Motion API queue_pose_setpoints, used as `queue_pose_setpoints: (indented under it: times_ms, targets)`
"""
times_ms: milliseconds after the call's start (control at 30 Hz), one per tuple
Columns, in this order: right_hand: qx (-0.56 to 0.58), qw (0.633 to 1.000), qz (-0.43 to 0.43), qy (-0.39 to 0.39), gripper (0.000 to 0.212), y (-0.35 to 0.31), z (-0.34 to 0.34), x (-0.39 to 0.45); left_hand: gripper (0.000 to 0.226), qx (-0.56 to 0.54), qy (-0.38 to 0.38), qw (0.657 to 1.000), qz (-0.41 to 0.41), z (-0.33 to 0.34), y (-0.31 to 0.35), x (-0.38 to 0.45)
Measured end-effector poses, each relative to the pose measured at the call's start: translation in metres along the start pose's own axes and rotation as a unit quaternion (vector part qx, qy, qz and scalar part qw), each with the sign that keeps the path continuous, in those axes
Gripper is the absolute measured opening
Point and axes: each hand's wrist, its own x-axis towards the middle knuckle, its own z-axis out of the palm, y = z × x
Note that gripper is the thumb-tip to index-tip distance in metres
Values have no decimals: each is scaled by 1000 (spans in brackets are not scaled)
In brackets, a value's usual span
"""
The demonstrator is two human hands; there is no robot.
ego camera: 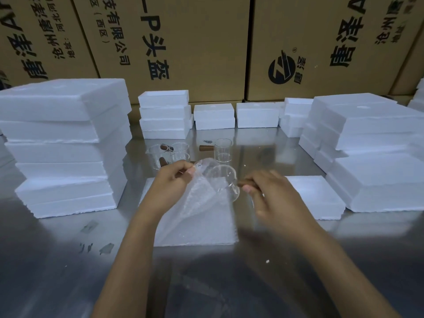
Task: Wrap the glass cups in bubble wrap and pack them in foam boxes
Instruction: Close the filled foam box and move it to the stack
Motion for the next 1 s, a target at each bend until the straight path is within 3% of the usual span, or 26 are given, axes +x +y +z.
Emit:
queue_pose_setpoints:
  times_ms: [167, 267, 367, 500, 733, 800, 900, 1000]
  targets:
    - [-16, 999, -20, -25, 12, -8, 7, -5, 13, 14, -26, 996, 82, 20, 18, -11]
    - [41, 997, 62, 0, 15, -8, 10, -5, 15, 35, -15, 991, 131, 31, 26, -15]
    - [151, 972, 178, 16, 19, -3, 9, -1, 22, 72, 20, 982, 173, 38, 33, -19]
    - [212, 947, 236, 49, 28, 0, 4, 3, 22, 66, 70, 979, 179, 42, 38, -21]
    - [459, 816, 352, 8, 38, 6, -16, 8, 22, -12, 84, 984, 157, 43, 37, -22]
    - [449, 827, 337, 6, 36, 4, -17, 6, 20, -7, 78, 984, 163, 45, 38, -24]
    - [382, 873, 303, 13, 32, -1, -11, 6, 18, 20, 66, 978, 196, 52, 44, -28]
    - [365, 883, 294, 14, 31, -3, -4, 5, 15, 18, 8, 972, 235, 61, 52, -35]
